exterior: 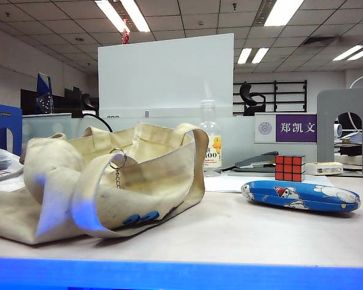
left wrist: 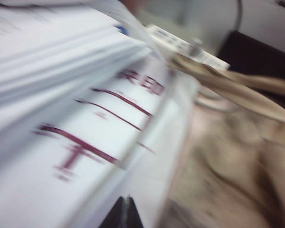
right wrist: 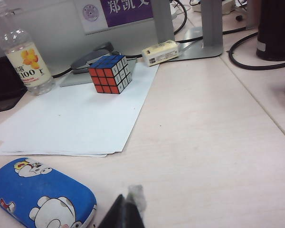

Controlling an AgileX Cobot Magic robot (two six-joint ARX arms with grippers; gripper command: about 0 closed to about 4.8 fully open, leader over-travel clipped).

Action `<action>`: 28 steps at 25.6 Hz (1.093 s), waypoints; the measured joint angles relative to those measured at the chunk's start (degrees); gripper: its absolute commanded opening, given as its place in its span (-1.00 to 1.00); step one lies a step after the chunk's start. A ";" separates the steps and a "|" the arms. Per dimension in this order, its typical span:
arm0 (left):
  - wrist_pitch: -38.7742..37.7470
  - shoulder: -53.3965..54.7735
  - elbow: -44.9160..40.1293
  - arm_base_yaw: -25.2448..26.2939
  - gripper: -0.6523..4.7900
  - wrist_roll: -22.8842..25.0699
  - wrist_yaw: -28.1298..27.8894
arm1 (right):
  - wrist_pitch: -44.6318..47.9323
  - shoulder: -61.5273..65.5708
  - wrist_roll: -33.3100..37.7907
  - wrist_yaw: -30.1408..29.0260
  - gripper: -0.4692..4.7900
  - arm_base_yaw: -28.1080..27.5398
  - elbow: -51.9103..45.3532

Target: Take the glasses case out of the canvas bag and put it on the table.

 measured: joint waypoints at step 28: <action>-4.26 -11.37 -3.04 -8.39 -0.78 1.79 0.33 | -1.36 0.00 0.00 -0.02 -0.84 0.07 0.00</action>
